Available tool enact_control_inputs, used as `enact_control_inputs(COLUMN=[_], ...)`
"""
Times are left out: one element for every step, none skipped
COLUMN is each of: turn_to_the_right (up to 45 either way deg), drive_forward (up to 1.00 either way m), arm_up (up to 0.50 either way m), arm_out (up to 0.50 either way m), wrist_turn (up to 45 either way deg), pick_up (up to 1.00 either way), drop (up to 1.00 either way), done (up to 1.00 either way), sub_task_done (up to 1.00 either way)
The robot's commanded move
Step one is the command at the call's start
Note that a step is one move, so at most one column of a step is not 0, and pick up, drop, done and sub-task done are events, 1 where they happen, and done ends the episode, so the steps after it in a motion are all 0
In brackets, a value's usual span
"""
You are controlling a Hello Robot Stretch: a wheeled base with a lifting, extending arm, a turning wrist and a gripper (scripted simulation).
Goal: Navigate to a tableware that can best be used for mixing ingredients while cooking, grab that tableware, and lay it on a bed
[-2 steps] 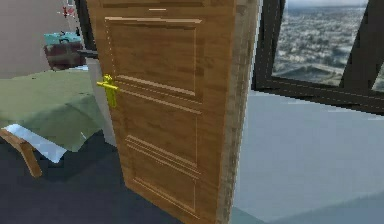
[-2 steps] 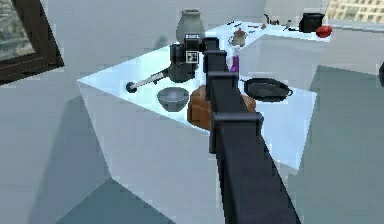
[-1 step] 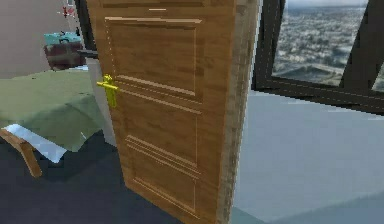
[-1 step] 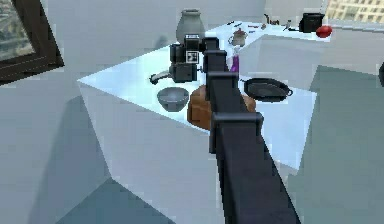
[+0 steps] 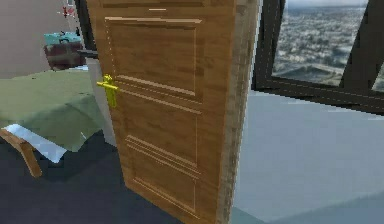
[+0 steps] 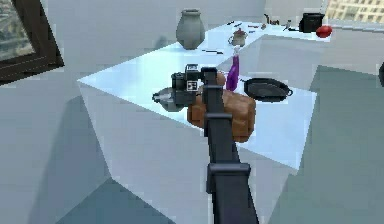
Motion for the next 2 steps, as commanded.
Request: enact_control_inputs(turn_to_the_right=[0.0, 0.0], drive_forward=[0.0, 0.0], arm_up=[0.0, 0.08], arm_out=[0.0, 0.0], wrist_turn=[0.0, 0.0], pick_up=[1.0, 0.0], drop=[0.0, 0.0], done=[0.0, 0.0], sub_task_done=[0.0, 0.0])
